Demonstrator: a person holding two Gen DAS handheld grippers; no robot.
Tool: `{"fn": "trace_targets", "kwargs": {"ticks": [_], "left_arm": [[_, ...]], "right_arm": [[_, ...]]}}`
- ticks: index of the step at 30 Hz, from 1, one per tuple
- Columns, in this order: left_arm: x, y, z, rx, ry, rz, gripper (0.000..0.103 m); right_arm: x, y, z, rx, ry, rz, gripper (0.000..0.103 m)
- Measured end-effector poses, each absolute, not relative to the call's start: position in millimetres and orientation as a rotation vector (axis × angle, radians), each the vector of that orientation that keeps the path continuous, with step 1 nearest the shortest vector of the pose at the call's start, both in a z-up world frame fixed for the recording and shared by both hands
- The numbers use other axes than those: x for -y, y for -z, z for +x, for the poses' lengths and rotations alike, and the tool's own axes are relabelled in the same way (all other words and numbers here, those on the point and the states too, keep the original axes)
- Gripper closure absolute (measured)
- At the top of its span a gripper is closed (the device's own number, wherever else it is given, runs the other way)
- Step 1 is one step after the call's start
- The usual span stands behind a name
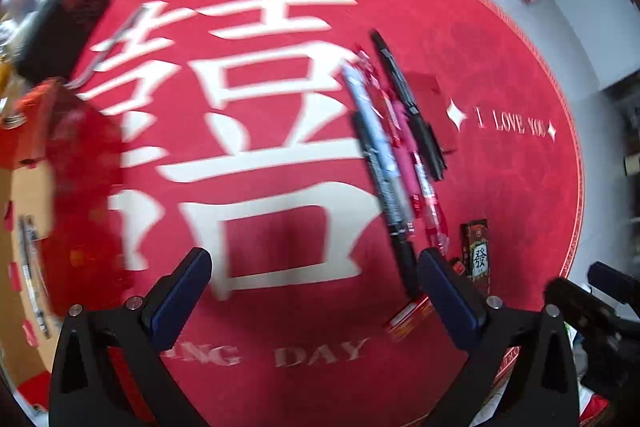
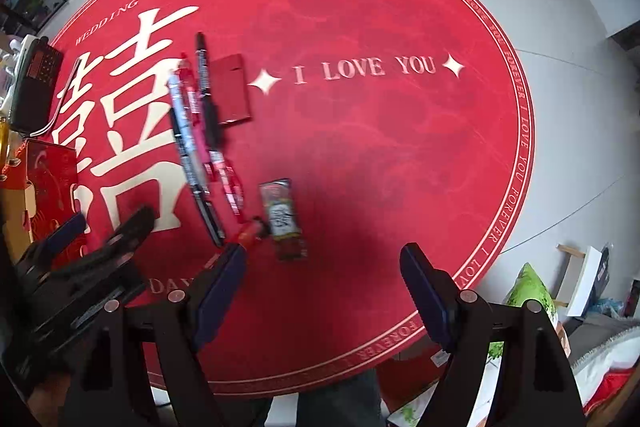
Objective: Organize rigid objects
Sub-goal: 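Move both grippers back to the rug over black marker and snack box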
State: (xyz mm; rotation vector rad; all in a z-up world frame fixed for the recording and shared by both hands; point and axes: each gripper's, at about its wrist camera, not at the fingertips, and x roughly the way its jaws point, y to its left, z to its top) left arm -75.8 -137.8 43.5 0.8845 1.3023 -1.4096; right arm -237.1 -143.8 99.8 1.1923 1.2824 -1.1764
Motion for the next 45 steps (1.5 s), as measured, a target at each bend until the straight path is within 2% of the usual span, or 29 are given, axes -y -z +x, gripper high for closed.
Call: {"fn": "trace_targets", "kwargs": {"ticks": [5, 6, 13, 16, 22, 28, 36, 38, 41, 43, 45], "left_arm": [[150, -29, -100, -1.275, 1.383, 0.945, 0.0], [154, -23, -102, -1.225, 1.31, 0.972, 0.0], [167, -4, -80, -1.17, 1.189, 0.994, 0.0], [178, 4, -72, -1.199, 1.182, 0.992, 0.0], [204, 9, -67, -1.107, 1.063, 1.018, 0.0], [208, 13, -16, -1.141, 0.975, 0.963, 0.0], [210, 16, -9, -1.116, 0.991, 0.948, 0.0], [211, 16, -5, -1.108, 1.002, 0.938, 0.0], [210, 16, 2, -1.102, 1.029, 0.932, 0.0], [211, 16, 10, -1.103, 1.05, 0.928, 0.0], [209, 16, 13, -1.098, 1.067, 0.932, 0.0]], "right_arm": [[148, -88, -261, -1.27, 1.168, 1.241, 0.023], [149, -86, -264, -1.267, 1.167, 1.251, 0.023], [158, -83, -275, -1.241, 1.16, 1.274, 0.023], [158, -81, -276, -1.234, 1.154, 1.287, 0.023], [162, -82, -278, -1.235, 1.138, 1.267, 0.023], [162, -70, -264, -1.241, 1.11, 1.257, 0.023], [161, -33, -221, -1.318, 1.039, 1.157, 0.023], [160, -29, -217, -1.328, 1.033, 1.144, 0.035], [160, -21, -216, -1.344, 1.018, 1.165, 0.037], [157, -19, -211, -1.364, 1.009, 1.144, 0.044], [153, -20, -201, -1.404, 0.993, 1.082, 0.045]]}}
